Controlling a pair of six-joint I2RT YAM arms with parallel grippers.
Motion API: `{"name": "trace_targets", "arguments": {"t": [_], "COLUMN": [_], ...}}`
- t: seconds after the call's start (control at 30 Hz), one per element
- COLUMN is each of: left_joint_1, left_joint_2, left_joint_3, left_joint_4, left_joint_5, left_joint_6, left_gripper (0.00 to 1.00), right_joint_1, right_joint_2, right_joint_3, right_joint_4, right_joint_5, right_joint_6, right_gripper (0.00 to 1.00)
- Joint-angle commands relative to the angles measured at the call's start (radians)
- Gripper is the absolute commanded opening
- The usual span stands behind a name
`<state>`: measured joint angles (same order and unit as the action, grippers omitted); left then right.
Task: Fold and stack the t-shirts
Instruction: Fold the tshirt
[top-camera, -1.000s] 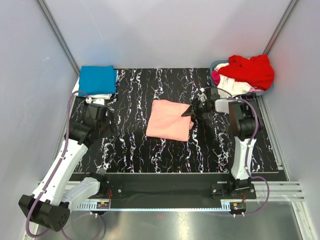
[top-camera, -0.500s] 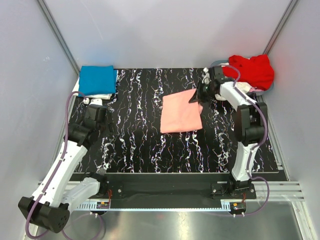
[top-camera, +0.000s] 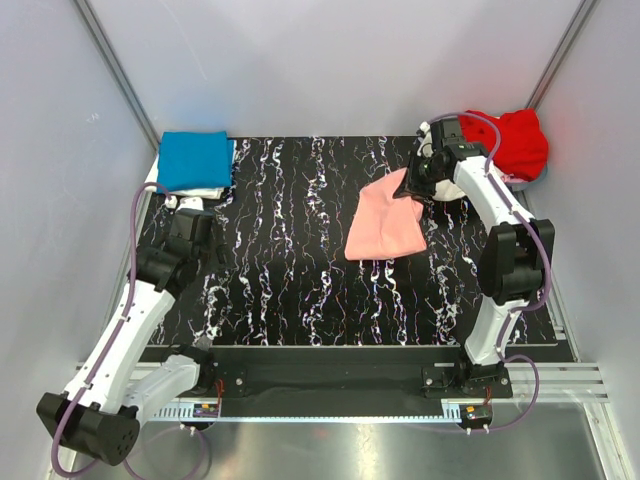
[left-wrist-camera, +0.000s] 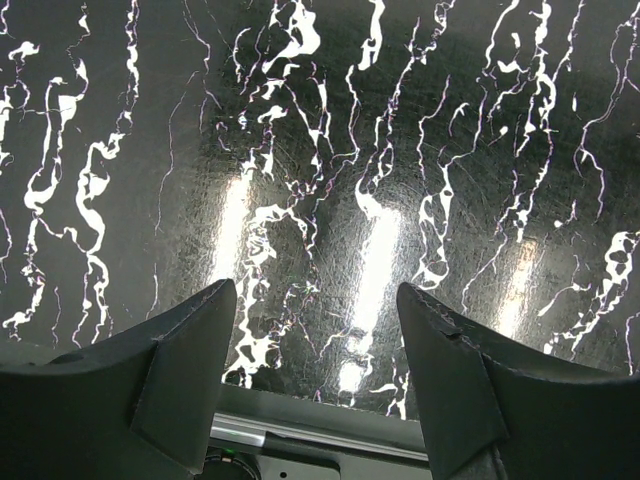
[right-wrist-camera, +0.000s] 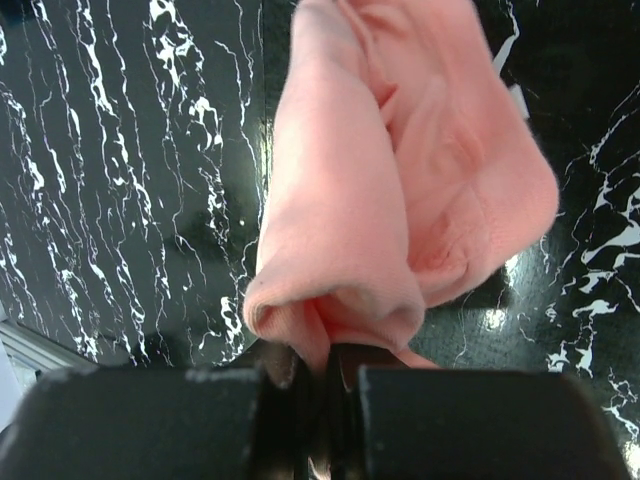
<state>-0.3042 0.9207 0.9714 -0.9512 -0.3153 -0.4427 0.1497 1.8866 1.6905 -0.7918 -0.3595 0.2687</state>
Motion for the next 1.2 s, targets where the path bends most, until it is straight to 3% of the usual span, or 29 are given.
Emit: {"name": "trace_targets", "arguments": {"t": [0.0,0.13,0.47,0.63,0.77,0.93,1.03,1.07,1.17], "left_joint_1": [0.007,0.008,0.013,0.028,0.034,0.034,0.034,0.034,0.034], "left_joint_2": [0.015,0.020,0.018,0.021,0.021,0.020,0.024,0.027,0.038], "left_joint_3": [0.001,0.001,0.003,0.001,0.001,0.000,0.003,0.004,0.004], "left_joint_4": [0.022,0.020,0.022,0.028,0.026,0.026,0.025,0.025,0.032], "left_joint_5": [-0.031,-0.027,-0.024,-0.011,-0.011,-0.015,-0.010,0.002,0.056], "left_joint_6": [-0.008,-0.007,-0.005,0.001,0.001,-0.001,-0.001,0.004,0.019], "left_gripper": [0.70,0.70,0.70,0.70,0.70,0.70,0.70,0.70,0.70], "right_joint_1": [0.002,0.002,0.028,0.131,0.215,0.248,0.248,0.248,0.246], "right_joint_2": [0.000,0.019,0.135,0.160,0.186,0.195,0.232,0.255,0.287], "right_joint_3": [0.020,-0.061,-0.232,-0.216,-0.193,-0.123,-0.034,-0.005,0.020], "right_joint_4": [-0.020,-0.020,0.181,0.275,0.454,0.378,0.182,0.119,0.045], "right_joint_5": [0.004,0.056,-0.186,-0.286,-0.482,-0.480,-0.343,-0.288,-0.181], "right_joint_6": [-0.008,0.001,0.130,0.233,0.366,0.299,0.170,0.132,0.098], "right_gripper": [0.00,0.00,0.00,0.00,0.00,0.00,0.22,0.43,0.56]}}
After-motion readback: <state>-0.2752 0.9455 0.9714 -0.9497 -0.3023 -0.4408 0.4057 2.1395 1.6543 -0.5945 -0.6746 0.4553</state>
